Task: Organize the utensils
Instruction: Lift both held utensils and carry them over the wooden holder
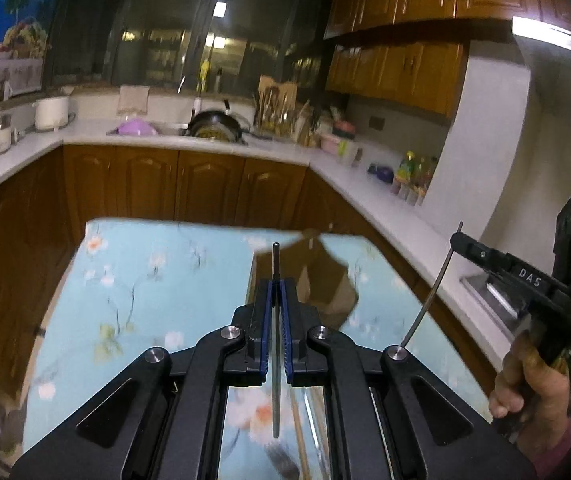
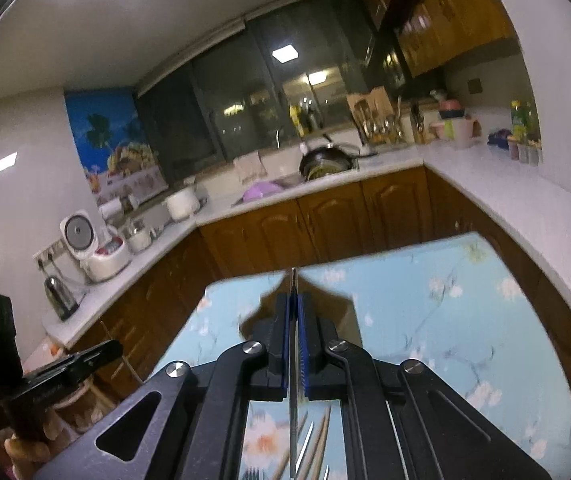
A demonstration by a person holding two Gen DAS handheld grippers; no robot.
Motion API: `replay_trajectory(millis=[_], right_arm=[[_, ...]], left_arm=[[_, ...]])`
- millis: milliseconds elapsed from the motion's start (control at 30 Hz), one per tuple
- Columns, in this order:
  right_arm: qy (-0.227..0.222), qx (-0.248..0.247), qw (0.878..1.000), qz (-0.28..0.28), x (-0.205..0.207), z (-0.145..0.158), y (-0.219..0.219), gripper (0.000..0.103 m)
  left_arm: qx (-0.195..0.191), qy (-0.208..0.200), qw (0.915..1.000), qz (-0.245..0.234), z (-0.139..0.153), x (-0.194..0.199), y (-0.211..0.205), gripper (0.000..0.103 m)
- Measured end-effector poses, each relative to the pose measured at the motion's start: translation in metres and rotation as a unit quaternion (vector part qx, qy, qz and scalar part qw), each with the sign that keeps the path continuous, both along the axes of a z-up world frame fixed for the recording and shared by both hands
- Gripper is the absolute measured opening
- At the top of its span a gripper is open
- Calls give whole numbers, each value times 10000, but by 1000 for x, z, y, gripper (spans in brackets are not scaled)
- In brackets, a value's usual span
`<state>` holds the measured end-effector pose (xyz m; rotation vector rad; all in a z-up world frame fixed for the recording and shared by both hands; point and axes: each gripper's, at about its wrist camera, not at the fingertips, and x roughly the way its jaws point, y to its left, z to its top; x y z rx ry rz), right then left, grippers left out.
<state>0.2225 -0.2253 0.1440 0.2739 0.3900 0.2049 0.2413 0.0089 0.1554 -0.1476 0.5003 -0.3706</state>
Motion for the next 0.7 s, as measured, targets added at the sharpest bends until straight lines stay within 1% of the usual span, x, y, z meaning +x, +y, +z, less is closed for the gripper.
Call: replay_trajectory(millis=[133, 233, 333, 400, 467, 567, 600, 667, 700], right_arm=[[-324, 8, 9994, -133, 23, 21, -3, 4], [-589, -38, 9979, -260, 44, 35, -5, 4], [-764, -29, 9965, -350, 60, 38, -8, 4], [-834, 12, 9958, -387, 72, 37, -11, 4], [-825, 11, 9957, -430, 86, 31, -11, 4], [-791, -20, 9957, -487, 98, 17, -10, 4], [-768, -11, 9958, -498, 102, 7, -10, 4], [-718, 12, 9962, -500, 106, -3, -10, 4], [-670, 23, 9964, -512, 108, -14, -10, 4]], left_arm=[[-99, -434, 9990, 70, 29, 31, -8, 4], [-152, -656, 9976, 161, 40, 54, -14, 4], [-202, -801, 9961, 301, 42, 83, -17, 4], [-225, -837, 9955, 381, 37, 101, -19, 4], [-298, -790, 9954, 453, 27, 118, -21, 4], [-289, -671, 9960, 523, 7, 136, -28, 4], [-269, -605, 9963, 541, -2, 141, -30, 4], [-220, -480, 9971, 539, -18, 145, -35, 4], [-194, -420, 9975, 531, -26, 146, -37, 4]])
